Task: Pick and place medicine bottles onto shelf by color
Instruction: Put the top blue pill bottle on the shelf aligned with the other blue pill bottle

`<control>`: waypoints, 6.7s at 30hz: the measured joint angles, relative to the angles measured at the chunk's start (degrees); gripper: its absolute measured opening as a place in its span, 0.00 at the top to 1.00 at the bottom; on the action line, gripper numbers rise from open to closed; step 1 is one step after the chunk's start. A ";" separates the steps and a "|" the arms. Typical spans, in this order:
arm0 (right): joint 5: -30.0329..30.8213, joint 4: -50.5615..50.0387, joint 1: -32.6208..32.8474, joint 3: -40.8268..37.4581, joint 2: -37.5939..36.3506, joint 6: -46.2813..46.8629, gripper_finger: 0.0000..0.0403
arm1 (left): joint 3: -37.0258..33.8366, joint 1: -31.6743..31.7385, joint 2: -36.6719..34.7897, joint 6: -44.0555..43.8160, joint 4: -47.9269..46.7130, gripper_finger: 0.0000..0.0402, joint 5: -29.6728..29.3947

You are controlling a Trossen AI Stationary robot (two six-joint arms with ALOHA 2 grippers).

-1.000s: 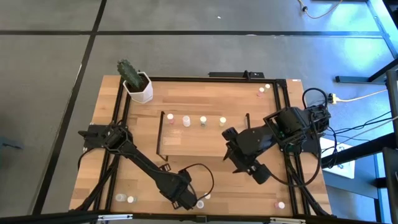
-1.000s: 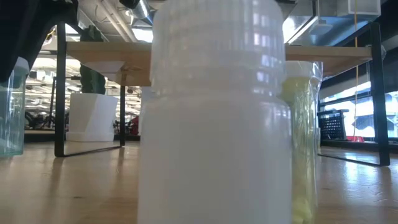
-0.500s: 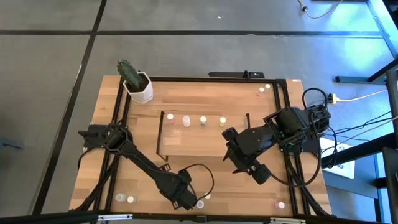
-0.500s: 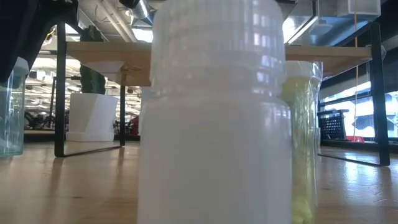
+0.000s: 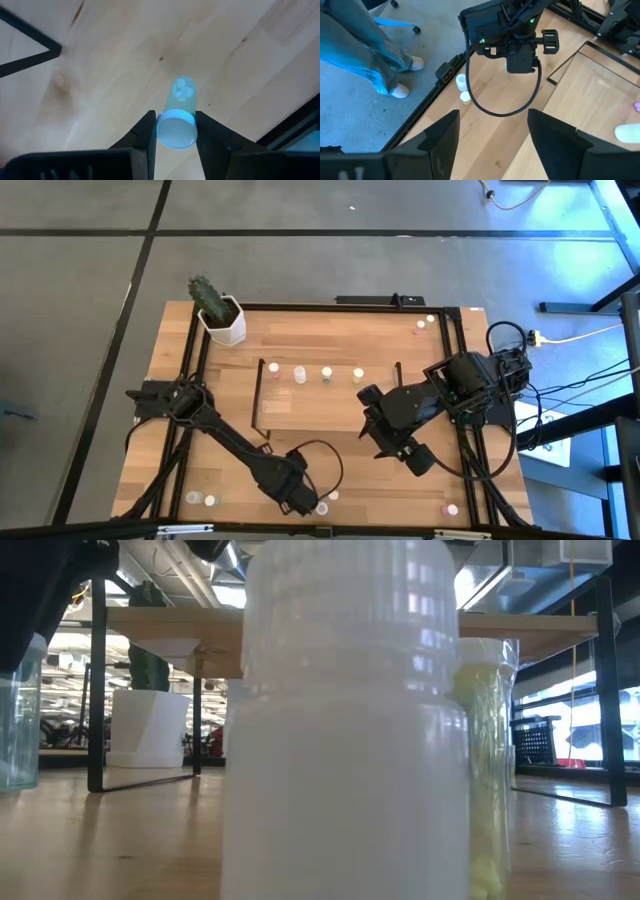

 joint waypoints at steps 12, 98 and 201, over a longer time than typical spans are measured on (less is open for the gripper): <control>0.00 0.00 0.00 0.00 0.00 0.02 0.41 | -1.50 0.52 0.17 -2.45 -2.31 0.76 2.20; 0.42 13.89 0.00 0.04 0.55 -1.04 0.41 | 21.05 -21.87 -3.10 -41.89 -13.08 0.47 -28.56; -0.02 48.85 -5.44 -0.44 45.51 -6.12 0.42 | 20.98 -34.23 -3.10 -54.61 -13.08 0.47 -37.15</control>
